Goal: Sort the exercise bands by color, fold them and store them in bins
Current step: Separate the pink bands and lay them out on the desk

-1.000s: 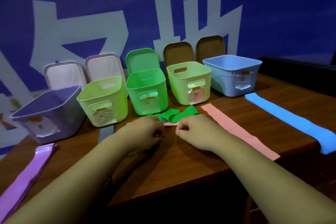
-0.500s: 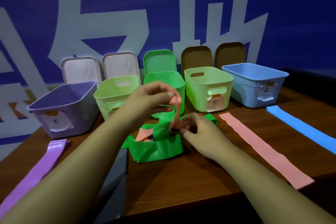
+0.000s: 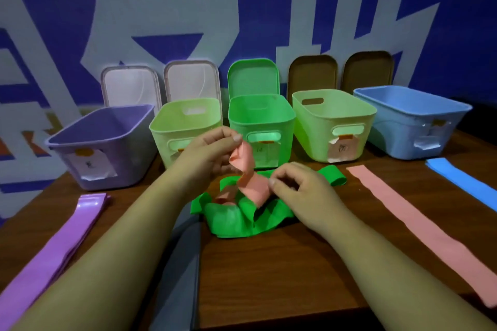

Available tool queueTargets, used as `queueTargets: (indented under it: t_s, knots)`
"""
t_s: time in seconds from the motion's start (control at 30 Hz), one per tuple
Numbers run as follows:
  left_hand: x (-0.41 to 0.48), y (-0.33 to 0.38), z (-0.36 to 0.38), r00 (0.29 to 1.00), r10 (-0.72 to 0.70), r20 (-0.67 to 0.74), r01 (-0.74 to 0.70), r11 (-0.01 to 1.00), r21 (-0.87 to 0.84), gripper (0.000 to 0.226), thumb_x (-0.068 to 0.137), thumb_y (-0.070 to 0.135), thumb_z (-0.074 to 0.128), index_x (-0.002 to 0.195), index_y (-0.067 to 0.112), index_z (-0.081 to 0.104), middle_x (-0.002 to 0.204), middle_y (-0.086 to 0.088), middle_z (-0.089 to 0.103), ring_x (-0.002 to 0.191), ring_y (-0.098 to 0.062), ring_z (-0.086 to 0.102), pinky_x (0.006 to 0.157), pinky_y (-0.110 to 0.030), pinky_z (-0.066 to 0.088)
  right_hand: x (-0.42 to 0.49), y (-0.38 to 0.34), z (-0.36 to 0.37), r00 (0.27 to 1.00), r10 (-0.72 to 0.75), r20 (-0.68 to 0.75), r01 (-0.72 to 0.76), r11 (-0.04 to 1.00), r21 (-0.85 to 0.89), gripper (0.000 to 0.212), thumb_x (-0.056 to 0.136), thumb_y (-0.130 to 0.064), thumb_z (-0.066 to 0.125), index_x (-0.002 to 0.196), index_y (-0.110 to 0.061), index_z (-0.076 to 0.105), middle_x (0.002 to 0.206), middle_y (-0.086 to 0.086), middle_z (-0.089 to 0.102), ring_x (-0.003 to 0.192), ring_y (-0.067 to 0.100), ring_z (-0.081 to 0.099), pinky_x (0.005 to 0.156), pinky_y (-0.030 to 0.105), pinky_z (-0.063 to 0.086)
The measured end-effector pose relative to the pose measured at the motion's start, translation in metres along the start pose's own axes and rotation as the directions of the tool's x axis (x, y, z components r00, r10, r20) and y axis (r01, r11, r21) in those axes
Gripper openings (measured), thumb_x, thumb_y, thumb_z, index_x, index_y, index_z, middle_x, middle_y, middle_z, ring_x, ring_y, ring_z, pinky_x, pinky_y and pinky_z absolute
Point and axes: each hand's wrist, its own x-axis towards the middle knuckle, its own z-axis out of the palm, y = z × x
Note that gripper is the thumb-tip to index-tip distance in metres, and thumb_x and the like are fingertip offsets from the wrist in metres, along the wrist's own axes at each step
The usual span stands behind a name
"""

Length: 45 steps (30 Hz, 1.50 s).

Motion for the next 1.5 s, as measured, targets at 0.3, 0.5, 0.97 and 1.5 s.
queueTargets:
  t_s: [0.3, 0.5, 0.97, 1.5]
  knots:
    - [0.001, -0.012, -0.014, 0.983, 0.001, -0.186, 0.061, 0.943, 0.327, 0.011, 0.101, 0.008, 0.069, 0.11, 0.013, 0.071, 0.089, -0.011, 0.065, 0.069, -0.017, 0.067, 0.061, -0.03, 0.061, -0.004, -0.001, -0.009, 0.981, 0.001, -0.194, -0.007, 1.0, -0.028, 0.016, 0.099, -0.027, 0.07, 0.083, -0.028, 0.07, 0.091, -0.012, 0.065, 0.086, 0.004, 0.06, 0.067, 0.019, 0.047]
    - [-0.01, -0.01, -0.013, 1.0, -0.014, 0.018, 0.006, 0.926, 0.377, 0.014, 0.101, 0.002, 0.065, 0.109, 0.01, 0.074, 0.088, -0.006, 0.068, 0.066, -0.011, 0.066, 0.057, -0.025, 0.056, -0.006, 0.003, -0.014, 0.963, 0.019, -0.268, -0.051, 0.993, -0.111, 0.015, 0.099, -0.031, 0.072, 0.083, -0.03, 0.073, 0.089, -0.014, 0.066, 0.082, 0.003, 0.06, 0.065, 0.029, 0.049]
    - [-0.017, -0.012, 0.002, 0.995, 0.054, 0.086, -0.09, 0.859, 0.504, 0.007, 0.1, 0.011, 0.072, 0.106, 0.013, 0.073, 0.086, -0.009, 0.072, 0.062, -0.026, 0.07, 0.056, -0.034, 0.058, -0.017, -0.012, -0.005, 0.992, -0.124, -0.023, 0.125, 0.991, 0.051, 0.011, 0.098, -0.026, 0.073, 0.108, -0.031, 0.072, 0.098, -0.011, 0.062, 0.082, 0.013, 0.06, 0.068, 0.018, 0.05]
    - [-0.022, -0.01, 0.009, 0.975, -0.007, 0.224, -0.117, 0.837, 0.534, 0.009, 0.101, 0.018, 0.07, 0.109, 0.019, 0.074, 0.095, -0.015, 0.078, 0.086, -0.039, 0.078, 0.078, -0.059, 0.063, -0.014, -0.011, -0.003, 0.995, -0.098, -0.01, 0.098, 0.995, 0.012, 0.014, 0.095, -0.032, 0.079, 0.094, -0.034, 0.065, 0.093, -0.011, 0.064, 0.082, 0.009, 0.064, 0.066, 0.024, 0.053]
